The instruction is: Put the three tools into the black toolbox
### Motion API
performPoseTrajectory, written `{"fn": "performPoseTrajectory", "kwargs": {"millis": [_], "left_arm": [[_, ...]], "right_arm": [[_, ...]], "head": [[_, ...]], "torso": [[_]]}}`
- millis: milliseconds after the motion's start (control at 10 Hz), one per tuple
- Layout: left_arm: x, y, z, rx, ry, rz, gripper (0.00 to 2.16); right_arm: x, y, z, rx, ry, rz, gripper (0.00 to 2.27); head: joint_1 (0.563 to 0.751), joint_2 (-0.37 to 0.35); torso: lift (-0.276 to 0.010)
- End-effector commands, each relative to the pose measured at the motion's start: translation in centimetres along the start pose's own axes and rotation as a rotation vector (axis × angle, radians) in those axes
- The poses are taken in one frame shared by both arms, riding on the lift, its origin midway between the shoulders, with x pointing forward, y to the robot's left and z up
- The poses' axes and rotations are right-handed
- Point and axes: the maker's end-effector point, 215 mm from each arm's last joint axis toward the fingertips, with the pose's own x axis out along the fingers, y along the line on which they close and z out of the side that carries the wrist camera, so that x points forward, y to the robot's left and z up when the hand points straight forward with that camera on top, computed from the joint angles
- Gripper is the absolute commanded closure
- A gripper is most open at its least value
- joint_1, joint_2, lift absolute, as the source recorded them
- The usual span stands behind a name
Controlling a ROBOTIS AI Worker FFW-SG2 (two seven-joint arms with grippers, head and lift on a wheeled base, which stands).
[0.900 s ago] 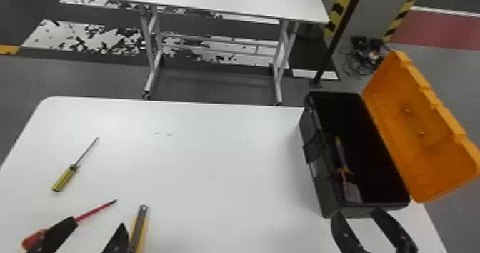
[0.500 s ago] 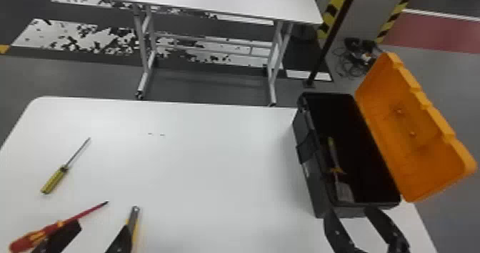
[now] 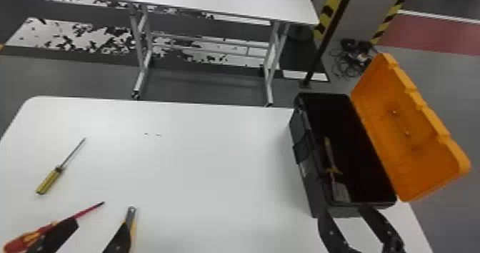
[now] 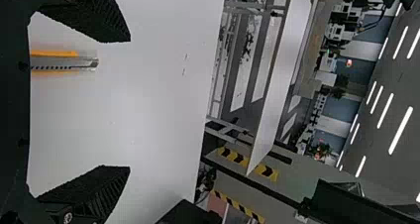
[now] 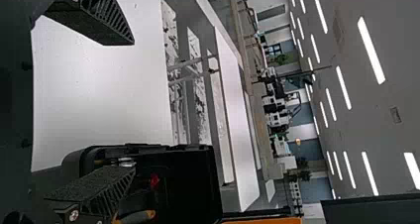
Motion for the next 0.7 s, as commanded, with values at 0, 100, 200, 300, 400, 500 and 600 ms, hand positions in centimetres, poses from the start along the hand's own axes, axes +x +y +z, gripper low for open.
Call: {"fn": "performPoseTrajectory", "kwargs": {"millis": [0, 100, 200, 300, 400, 500, 600], "left_arm": [[0.1, 0.3, -0.1, 0.008, 0.001, 0.007, 0.08], [-0.1, 1.7, -0.2, 0.019, 0.002, 0.039, 0.08], [-0.5, 3.6, 0.0, 0.045, 0.002, 0.071, 0.08], [-0.9, 5.8, 0.3, 0.072, 0.0, 0.113, 0.08], [-1.1, 8.0, 0.4, 0.109, 0.022, 0.151, 0.08], [-1.1, 10.0, -0.3, 0.137, 0.084, 0.184, 0.08], [-1.2, 11.9, -1.6, 0.107, 0.172, 0.187, 0.08]], "right_arm": [[0.0, 0.0, 0.0, 0.001, 0.0, 0.0, 0.09], [0.0, 0.1, -0.1, 0.003, 0.001, 0.001, 0.08], [0.0, 0.2, -0.1, 0.004, 0.001, 0.004, 0.08], [0.0, 0.2, -0.1, 0.004, 0.001, 0.004, 0.09], [0.0, 0.2, -0.2, 0.005, 0.002, 0.003, 0.1], [0.1, 0.3, -0.1, 0.005, 0.001, 0.007, 0.1], [0.1, 0.3, -0.1, 0.005, 0.001, 0.007, 0.1]], "head": [[0.695, -0.169], [0.695, -0.167], [0.695, -0.147], [0.695, -0.128], [0.695, -0.08], [0.695, -0.02], [0.695, 0.008]], "torso": [[-0.051], [-0.051], [-0.051], [-0.051], [-0.051], [-0.051], [-0.051]]}}
